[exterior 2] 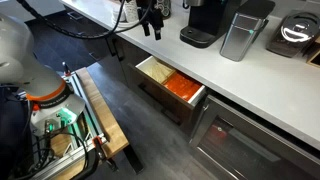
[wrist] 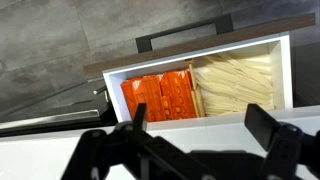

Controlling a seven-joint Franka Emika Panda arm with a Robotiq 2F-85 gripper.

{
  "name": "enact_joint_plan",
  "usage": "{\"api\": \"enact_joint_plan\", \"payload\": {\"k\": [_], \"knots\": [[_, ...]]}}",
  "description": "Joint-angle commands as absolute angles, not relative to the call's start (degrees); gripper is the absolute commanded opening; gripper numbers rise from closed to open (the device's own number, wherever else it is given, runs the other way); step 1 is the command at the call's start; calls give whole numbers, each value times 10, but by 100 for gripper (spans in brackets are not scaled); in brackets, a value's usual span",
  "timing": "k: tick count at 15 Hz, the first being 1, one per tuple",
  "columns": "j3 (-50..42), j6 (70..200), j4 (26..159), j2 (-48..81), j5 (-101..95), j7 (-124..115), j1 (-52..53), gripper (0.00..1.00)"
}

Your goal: Close the open drawer

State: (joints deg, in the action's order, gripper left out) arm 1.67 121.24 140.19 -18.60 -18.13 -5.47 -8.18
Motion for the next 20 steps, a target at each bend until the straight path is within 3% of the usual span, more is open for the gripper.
{"api": "enact_joint_plan", "payload": {"k": [1, 13, 20], "knots": [[7, 1210, 1401, -186, -184, -57, -71, 100], [4, 1213, 1400, -181, -186, -57, -75, 100], [-117, 1221, 1409, -174, -66, 60, -98, 100]]}}
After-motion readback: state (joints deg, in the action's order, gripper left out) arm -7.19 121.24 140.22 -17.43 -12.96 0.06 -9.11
